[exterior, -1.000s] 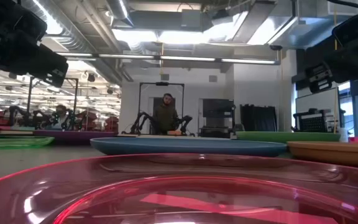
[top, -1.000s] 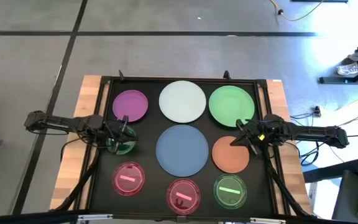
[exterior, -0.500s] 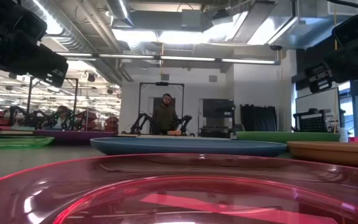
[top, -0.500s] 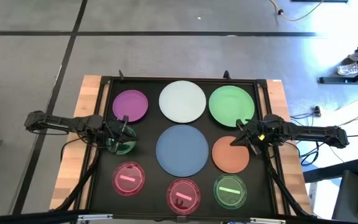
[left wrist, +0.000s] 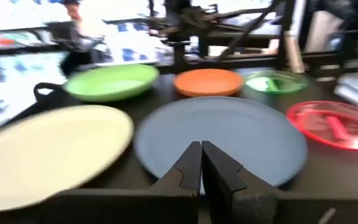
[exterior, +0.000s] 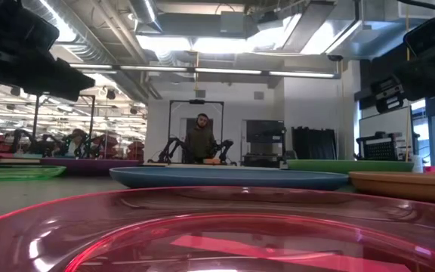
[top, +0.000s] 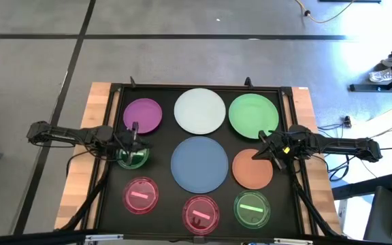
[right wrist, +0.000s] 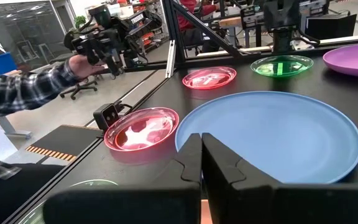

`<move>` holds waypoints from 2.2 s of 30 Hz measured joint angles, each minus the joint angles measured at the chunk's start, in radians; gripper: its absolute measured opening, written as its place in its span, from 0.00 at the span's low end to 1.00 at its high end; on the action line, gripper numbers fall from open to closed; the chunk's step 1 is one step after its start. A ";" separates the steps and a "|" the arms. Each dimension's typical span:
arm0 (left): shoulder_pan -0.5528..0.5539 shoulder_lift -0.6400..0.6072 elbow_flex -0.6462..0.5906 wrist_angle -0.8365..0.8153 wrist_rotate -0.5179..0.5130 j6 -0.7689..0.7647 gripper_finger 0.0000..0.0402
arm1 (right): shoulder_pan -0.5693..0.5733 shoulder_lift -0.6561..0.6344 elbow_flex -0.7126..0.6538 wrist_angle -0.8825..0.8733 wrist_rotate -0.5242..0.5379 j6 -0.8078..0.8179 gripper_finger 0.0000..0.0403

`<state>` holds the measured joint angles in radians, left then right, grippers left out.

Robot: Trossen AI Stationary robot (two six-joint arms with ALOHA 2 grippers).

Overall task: Stack plastic plates
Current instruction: Stack the white plate on top of the blue plate

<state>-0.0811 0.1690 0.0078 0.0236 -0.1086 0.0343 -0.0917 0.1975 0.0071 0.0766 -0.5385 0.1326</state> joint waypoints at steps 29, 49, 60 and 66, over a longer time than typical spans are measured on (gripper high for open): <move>0.000 0.000 0.000 0.394 -0.206 -0.311 0.02 | 0.000 0.000 0.000 0.035 0.151 0.133 0.01; 0.121 0.416 0.071 0.661 -0.236 -0.309 0.02 | 0.000 0.007 0.000 0.230 0.444 0.075 0.01; 0.118 0.934 0.344 0.675 -0.211 -0.181 0.02 | 0.000 0.008 0.000 0.269 0.544 0.050 0.01; 0.110 1.154 0.491 0.676 -0.210 -0.193 0.02 | 0.000 0.009 0.000 0.381 0.644 -0.088 0.01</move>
<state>0.0292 1.3233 0.4992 0.6997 -0.3191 -0.1582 -0.0921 0.2061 0.0071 0.4573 0.1057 0.0442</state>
